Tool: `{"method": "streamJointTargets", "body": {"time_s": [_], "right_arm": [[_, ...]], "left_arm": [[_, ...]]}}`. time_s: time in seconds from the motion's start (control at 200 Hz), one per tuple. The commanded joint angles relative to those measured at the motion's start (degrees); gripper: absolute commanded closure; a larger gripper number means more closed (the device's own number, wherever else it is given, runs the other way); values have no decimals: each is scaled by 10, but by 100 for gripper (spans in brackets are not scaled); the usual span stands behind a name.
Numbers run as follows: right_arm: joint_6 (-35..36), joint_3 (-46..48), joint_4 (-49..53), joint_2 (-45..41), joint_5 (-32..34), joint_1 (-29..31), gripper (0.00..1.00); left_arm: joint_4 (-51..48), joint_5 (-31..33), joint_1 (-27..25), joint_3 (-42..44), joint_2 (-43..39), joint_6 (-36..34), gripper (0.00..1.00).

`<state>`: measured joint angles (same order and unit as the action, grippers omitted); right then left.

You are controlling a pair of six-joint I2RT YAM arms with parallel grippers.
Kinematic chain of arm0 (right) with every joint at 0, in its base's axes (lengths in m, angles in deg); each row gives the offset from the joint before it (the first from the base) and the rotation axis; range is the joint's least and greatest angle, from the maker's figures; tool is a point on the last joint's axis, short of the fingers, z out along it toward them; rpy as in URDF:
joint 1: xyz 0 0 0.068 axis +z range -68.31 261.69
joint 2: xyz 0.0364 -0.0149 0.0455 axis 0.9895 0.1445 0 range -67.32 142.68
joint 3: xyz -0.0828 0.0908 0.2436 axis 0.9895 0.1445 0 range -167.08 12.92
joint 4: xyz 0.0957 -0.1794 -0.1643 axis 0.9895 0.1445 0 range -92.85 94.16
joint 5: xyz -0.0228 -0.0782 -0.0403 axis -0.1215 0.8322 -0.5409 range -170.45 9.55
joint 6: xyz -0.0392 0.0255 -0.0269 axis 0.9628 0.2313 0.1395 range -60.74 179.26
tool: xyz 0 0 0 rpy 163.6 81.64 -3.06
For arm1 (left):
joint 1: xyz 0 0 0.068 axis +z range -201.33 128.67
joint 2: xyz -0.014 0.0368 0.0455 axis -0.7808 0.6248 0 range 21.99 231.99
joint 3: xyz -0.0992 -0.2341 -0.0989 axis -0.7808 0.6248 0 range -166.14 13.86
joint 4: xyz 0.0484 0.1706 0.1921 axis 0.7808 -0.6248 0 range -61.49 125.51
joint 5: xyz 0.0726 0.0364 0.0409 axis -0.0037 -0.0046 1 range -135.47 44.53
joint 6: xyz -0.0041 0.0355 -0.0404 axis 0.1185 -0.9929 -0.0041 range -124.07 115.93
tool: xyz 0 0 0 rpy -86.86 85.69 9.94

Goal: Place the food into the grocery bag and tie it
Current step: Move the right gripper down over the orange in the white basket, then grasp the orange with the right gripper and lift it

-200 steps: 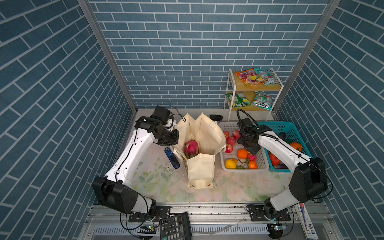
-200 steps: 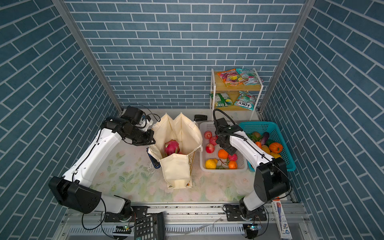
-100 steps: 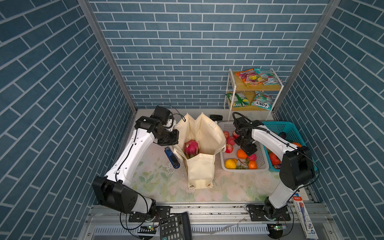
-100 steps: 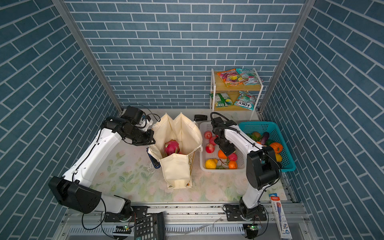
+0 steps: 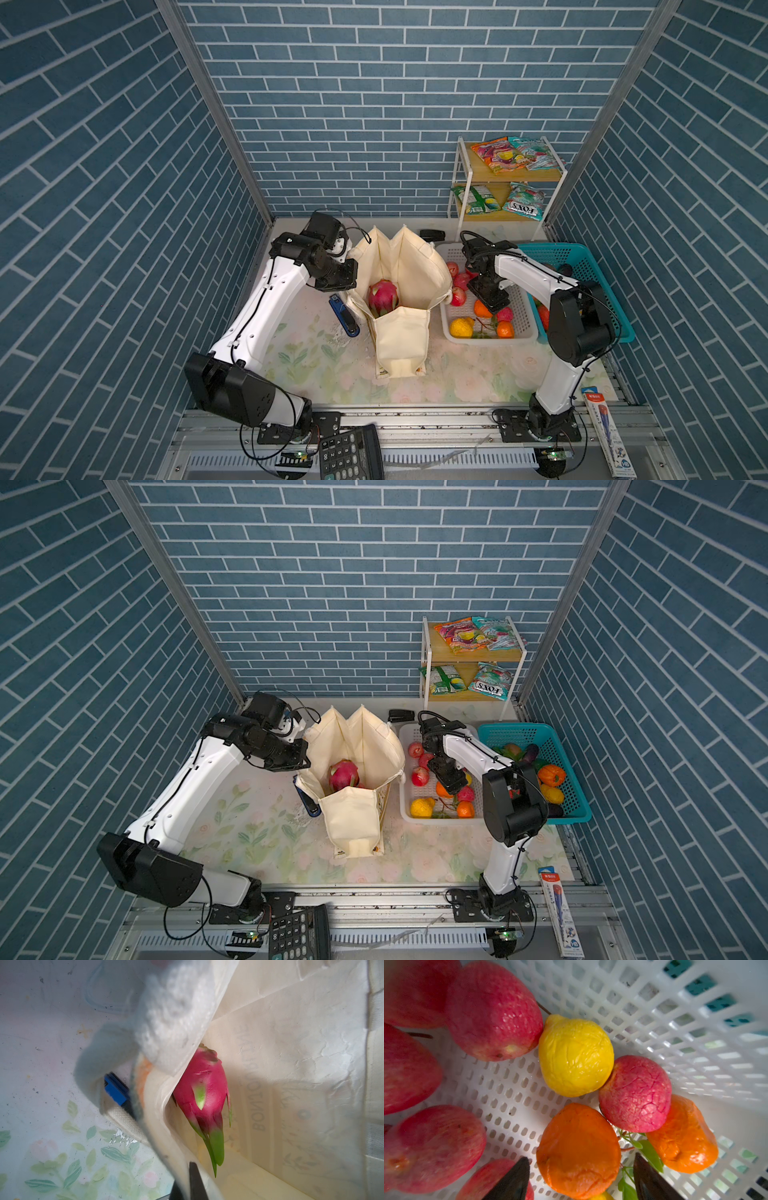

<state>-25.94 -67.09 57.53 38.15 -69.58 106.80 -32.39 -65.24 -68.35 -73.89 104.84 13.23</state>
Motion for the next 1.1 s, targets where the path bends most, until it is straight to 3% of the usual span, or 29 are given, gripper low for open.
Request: {"method": "streamJointTargets", "body": {"time_s": [0.0,0.325,0.425,0.56,0.71,0.975,1.09], "right_arm": [[-32,12,5,22,-1,-2,22],[-32,35,-23,24,7,-2,29],[-23,56,-48,3,6,-2,39],[11,88,-101,-43,1,-2,59],[129,80,-136,-94,-29,-2,62],[349,-34,-119,-176,-52,-1,61],[467,-58,-189,-241,-53,1,64]], "left_arm": [[-8,1,-4,-12,8,-3,98],[-4,-1,-4,-9,4,-1,98],[-3,0,-4,-7,5,-1,98],[0,-1,-4,-4,3,0,98],[-1,-5,-4,-12,8,0,98],[15,1,-4,-3,-2,9,98],[17,4,-4,4,-6,11,98]]}}
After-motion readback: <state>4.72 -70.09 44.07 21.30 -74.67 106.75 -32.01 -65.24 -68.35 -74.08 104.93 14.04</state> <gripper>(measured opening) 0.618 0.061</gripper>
